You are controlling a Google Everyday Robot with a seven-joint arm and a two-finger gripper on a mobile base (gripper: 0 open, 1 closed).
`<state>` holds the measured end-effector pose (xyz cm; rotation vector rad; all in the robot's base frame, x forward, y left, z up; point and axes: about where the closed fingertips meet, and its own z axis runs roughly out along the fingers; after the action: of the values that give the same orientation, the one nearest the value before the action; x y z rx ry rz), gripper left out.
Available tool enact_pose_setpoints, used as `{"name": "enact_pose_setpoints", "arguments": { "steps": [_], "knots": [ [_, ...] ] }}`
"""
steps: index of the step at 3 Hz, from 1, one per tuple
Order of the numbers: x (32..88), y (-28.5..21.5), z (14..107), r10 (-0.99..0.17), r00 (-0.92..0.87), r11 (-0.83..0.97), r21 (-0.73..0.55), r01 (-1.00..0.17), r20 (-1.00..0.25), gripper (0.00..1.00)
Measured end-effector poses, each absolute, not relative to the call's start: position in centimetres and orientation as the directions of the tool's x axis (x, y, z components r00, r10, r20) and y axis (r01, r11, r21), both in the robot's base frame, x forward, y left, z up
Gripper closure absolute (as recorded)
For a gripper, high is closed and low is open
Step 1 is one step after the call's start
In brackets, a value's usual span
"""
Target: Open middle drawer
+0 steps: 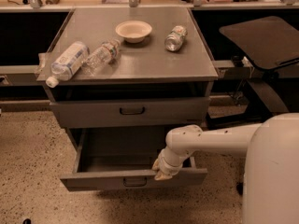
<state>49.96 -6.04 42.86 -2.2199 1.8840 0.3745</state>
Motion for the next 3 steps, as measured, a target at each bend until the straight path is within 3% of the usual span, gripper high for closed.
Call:
{"name": "enact_pose_setpoints", "arguments": {
  "steps": [1, 3],
  "knots": [
    [49.96, -6.04, 42.87, -0.934, 0.153, -0.164, 0.007, -0.986, -0.322, 0.76],
    [49.95, -6.03, 42.87, -0.934, 0.153, -0.164, 0.008, -0.986, -0.322, 0.3]
  ]
}}
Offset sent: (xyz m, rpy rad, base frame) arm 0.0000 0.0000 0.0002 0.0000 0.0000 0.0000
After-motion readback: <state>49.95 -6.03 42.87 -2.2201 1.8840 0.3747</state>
